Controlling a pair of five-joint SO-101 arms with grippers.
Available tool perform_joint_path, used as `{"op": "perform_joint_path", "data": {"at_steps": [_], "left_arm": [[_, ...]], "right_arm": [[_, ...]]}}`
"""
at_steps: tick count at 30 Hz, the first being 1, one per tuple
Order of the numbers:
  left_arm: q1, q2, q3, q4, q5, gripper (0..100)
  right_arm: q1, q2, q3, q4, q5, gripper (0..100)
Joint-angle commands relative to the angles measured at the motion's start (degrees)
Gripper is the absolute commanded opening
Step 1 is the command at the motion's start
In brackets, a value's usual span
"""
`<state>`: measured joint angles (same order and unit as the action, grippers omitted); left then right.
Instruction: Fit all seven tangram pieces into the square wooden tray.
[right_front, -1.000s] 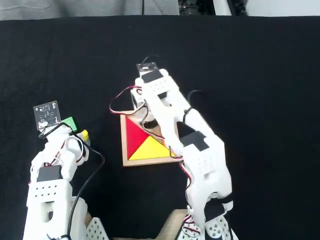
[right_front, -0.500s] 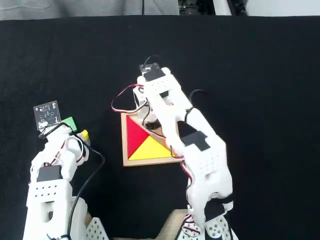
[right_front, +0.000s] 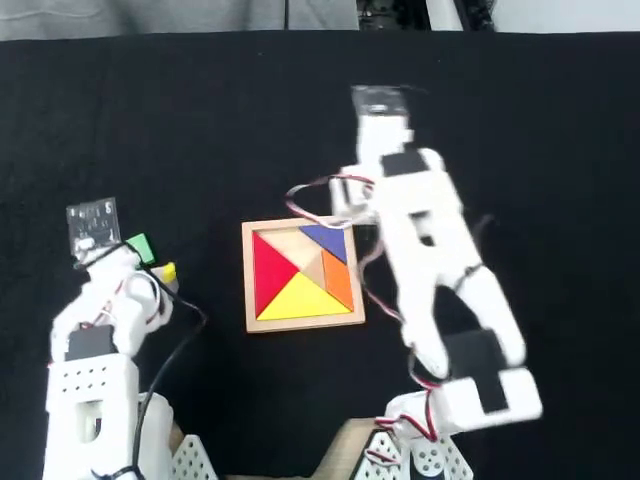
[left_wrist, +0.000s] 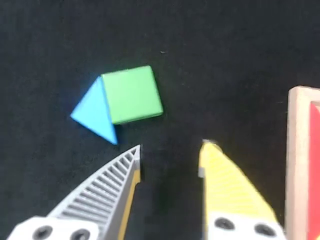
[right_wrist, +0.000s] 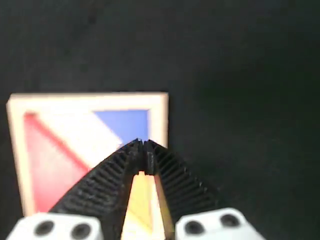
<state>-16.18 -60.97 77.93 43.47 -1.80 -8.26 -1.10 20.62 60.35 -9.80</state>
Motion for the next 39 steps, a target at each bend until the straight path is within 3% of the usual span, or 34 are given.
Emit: {"op": "perform_joint_path", "data": {"at_steps": [1, 3, 5, 8, 11, 15, 22, 33, 39], "left_arm": [[-1.80, 1.23, -14.90, 12.84, -11.08, 28], [-2.07, 4.22, -22.81, 20.22, -18.64, 28], [-2.24, 9.32, -30.55, 26.11, -21.63, 28], [-4.44, 19.34, -40.92, 31.74, -17.14, 28], [-4.88, 31.03, -47.60, 33.14, -6.68, 28], [-4.44, 45.98, -53.14, 32.26, 2.02, 29], [-4.44, 61.36, -56.75, 25.76, 7.65, 29], [-3.21, 66.11, -56.75, 16.26, 13.10, 29], [-3.47, 69.89, -57.01, 15.38, 13.80, 28]], "right_arm": [[4.40, -4.97, 7.87, -13.98, 0.35, 1.1], [5.45, -4.88, 11.03, -19.60, 0.35, 1.1], [5.63, -4.35, 12.44, -22.77, 0.35, 1.1], [5.63, -3.03, 12.35, -23.30, 0.35, 1.1], [5.63, -2.24, 12.35, -23.65, 0.44, 1.1], [5.63, -1.98, 12.26, -23.65, 0.44, 1.1], [5.36, -1.98, 12.35, -23.65, 0.44, 1.1], [5.36, -1.98, 12.53, -23.65, 0.44, 1.1], [5.36, -1.98, 12.44, -23.65, 0.44, 1.1]]}}
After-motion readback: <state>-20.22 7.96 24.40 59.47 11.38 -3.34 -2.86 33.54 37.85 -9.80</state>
